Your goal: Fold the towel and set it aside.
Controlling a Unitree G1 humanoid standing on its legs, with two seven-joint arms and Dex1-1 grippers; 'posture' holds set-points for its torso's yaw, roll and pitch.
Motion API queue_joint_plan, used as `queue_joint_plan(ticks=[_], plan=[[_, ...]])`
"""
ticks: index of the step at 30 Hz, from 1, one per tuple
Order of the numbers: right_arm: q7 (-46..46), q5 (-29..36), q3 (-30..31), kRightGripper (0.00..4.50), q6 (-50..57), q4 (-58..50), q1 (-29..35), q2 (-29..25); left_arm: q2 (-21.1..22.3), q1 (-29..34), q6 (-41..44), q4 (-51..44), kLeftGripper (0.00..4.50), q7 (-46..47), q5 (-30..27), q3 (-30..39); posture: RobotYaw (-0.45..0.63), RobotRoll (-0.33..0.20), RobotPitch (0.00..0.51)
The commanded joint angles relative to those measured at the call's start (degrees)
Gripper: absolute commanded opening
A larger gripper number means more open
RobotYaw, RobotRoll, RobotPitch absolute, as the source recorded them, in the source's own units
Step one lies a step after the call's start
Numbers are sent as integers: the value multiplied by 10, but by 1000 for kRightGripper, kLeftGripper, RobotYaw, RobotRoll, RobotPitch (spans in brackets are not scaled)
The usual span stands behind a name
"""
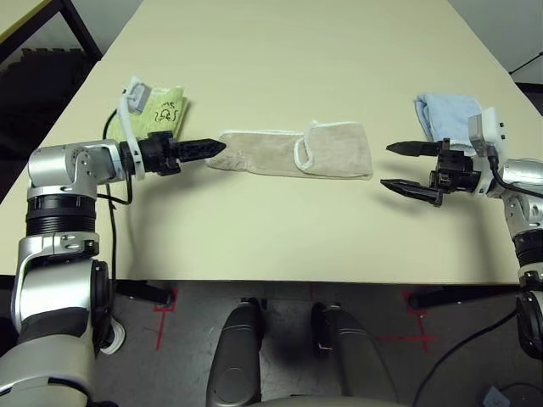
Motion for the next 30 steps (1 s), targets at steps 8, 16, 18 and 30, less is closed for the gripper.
queue_joint_plan(ticks=[8,16,18,30], plan=[[-1,2,7,4485,3,-22,13,-6,18,-21,42,45,4500,45,-3,3,100,0,186],[-3,-1,10,4485,-1,-20,12,-4,18,-10,69,24,4500,53,-23,14,101,0,189],[-3,-1,10,4485,-2,-18,10,-5,6,-6,74,23,4500,60,-26,18,94,0,191],[-6,0,7,4485,0,-30,12,-11,-13,-3,89,33,4500,75,-27,12,78,0,195]])
